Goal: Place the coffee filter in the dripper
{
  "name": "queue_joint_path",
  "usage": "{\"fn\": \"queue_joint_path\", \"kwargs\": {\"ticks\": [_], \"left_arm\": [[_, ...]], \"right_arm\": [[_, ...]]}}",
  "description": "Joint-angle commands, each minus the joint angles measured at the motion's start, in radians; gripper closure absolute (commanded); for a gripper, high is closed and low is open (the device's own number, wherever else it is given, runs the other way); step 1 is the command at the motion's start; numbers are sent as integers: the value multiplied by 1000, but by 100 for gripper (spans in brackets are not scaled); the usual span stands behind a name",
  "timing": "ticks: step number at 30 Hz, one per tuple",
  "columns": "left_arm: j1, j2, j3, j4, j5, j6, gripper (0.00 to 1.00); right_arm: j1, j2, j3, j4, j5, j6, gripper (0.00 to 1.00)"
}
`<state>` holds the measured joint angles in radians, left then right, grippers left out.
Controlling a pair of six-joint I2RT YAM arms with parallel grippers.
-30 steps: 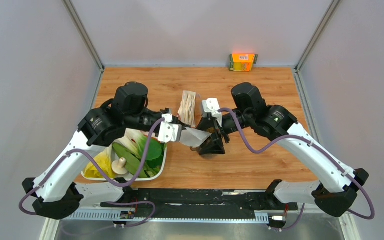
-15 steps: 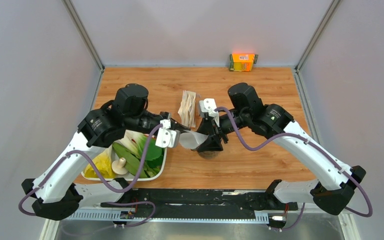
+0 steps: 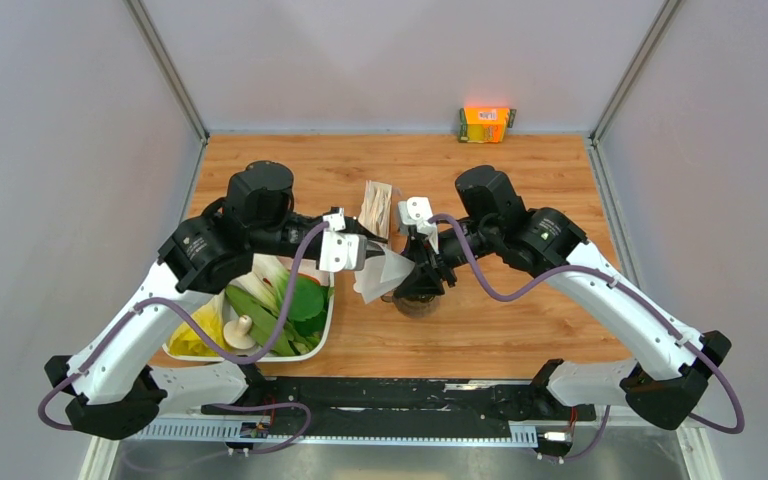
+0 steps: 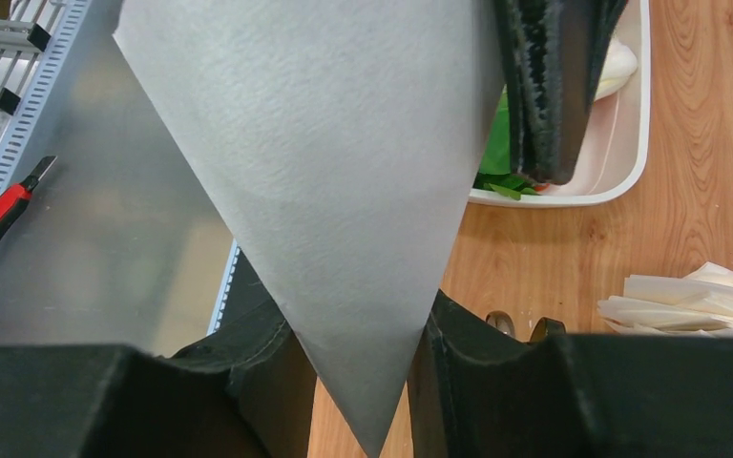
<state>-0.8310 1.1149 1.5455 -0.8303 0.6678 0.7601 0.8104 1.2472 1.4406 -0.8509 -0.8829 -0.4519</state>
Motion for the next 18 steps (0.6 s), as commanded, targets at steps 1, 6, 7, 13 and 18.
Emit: {"fn": "queue_joint_path", "kwargs": {"ticks": [1, 6, 7, 13, 18], "left_arm": [[-6, -13, 0, 62, -39, -128, 69], [45, -36, -41, 129, -25, -316, 63], [84, -38, -46, 158, -9, -391, 62], [244, -51, -94, 309, 183, -714, 48], [267, -79, -199, 474, 256, -988, 47]], "right_arm": [[4, -32, 30, 33, 4, -32, 63], [4, -95, -14, 105, 26, -27, 66], [5, -106, -23, 120, 33, -22, 66], [4, -161, -82, 233, 88, 13, 64], [4, -178, -108, 309, 111, 43, 64]]}}
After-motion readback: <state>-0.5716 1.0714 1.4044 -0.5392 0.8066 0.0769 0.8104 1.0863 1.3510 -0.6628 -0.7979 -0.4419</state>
